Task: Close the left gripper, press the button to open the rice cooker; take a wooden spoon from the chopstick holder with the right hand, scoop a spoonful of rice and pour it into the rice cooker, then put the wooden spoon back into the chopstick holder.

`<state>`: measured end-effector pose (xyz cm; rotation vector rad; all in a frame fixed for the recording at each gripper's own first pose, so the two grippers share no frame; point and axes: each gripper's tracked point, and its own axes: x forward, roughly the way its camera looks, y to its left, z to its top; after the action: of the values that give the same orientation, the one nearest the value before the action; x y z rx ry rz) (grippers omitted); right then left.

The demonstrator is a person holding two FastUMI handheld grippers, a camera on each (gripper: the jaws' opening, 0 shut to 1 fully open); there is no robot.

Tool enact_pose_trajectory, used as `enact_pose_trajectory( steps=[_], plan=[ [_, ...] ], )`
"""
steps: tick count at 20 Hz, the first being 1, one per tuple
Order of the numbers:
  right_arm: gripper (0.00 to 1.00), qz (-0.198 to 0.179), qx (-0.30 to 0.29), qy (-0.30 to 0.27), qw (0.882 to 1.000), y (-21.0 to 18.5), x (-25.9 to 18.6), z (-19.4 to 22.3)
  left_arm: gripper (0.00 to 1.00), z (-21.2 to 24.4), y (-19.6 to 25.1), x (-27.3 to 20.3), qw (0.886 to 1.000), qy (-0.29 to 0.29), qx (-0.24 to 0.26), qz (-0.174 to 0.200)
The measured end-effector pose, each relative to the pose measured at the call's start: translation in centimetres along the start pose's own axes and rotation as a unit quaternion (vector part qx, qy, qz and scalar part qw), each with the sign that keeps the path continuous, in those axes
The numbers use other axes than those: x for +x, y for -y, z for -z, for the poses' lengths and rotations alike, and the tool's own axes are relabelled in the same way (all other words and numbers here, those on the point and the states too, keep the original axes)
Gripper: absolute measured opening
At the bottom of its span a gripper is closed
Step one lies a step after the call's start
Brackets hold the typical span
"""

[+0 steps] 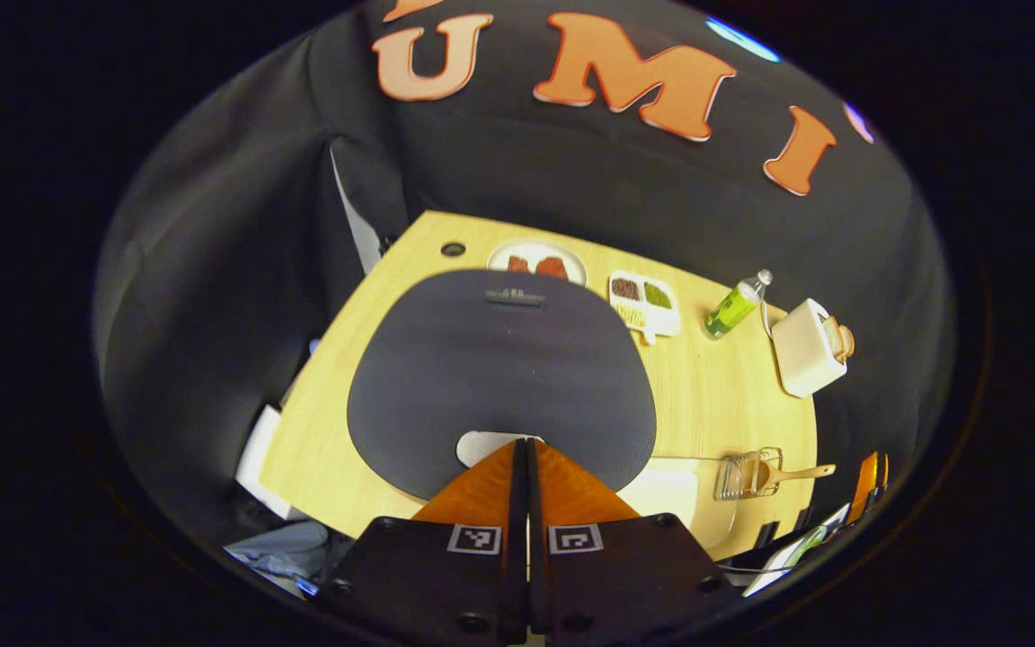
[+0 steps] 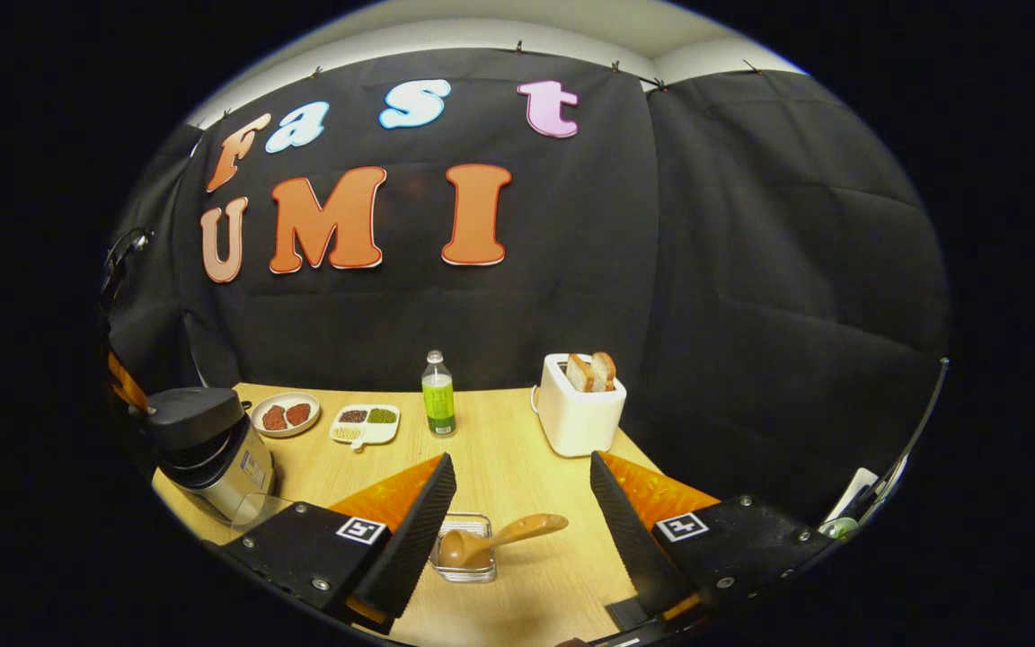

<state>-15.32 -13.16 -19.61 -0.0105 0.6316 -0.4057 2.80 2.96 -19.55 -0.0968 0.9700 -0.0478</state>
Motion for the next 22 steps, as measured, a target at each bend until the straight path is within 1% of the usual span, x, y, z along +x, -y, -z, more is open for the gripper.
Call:
enact_pose_trajectory(
  steps=[1,2,3,5,6,7,9,10,14,16,19,21,22],
  plan=[
    [0.94,-0.003,0.012,-0.011,1.000,-0.2,0.0,0.7,0.06,-1.3,0.1,-0.7,0.999,0.036,0.010,-0.003],
    [0.93,-0.007,0.022,-0.020,1.000,-0.4,0.1,1.2,0.00,-2.8,0.0,-1.3,0.997,0.074,0.023,-0.015],
    [0.93,-0.011,0.037,-0.031,0.999,-0.6,0.2,1.9,0.06,-3.9,-0.3,-1.8,0.993,0.108,0.037,-0.028],
    [0.93,-0.018,0.059,-0.053,0.997,-1.0,0.3,3.3,0.05,-6.0,-0.9,-3.1,0.984,0.160,0.059,-0.053],
    [0.93,-0.018,0.070,-0.065,0.995,-1.1,0.4,4.0,0.00,-6.7,-0.9,-3.6,0.979,0.180,0.069,-0.065],
    [0.93,-0.022,0.080,-0.075,0.994,-1.3,0.5,4.6,0.10,-7.7,-1.3,-3.7,0.973,0.203,0.077,-0.079],
    [0.92,-0.023,0.091,-0.092,0.991,-1.4,0.6,5.9,0.29,-9.2,-0.7,-5.3,0.961,0.248,0.090,-0.085],
    [0.92,-0.021,0.092,-0.100,0.990,-1.5,0.9,6.6,0.35,-9.6,-0.1,-5.9,0.957,0.261,0.096,-0.083],
    [0.91,-0.013,0.100,-0.137,0.985,-1.3,2.3,9.2,0.79,-10.0,0.7,-7.7,0.943,0.298,0.120,-0.084],
    [0.91,-0.016,0.118,-0.158,0.980,-1.5,3.0,10.4,1.00,-10.0,1.4,-8.2,0.940,0.309,0.123,-0.083],
    [0.89,-0.019,0.134,-0.177,0.975,-1.6,4.6,12.4,0.97,-9.1,1.6,-8.3,0.941,0.306,0.121,-0.083],
    [0.82,-0.022,0.146,-0.191,0.970,-1.9,5.7,13.7,0.95,-8.4,1.5,-8.5,0.943,0.299,0.116,-0.088],
    [0.72,-0.024,0.155,-0.193,0.969,-2.2,6.3,13.9,0.94,-8.1,1.3,-8.6,0.943,0.297,0.116,-0.094]
  ],
)
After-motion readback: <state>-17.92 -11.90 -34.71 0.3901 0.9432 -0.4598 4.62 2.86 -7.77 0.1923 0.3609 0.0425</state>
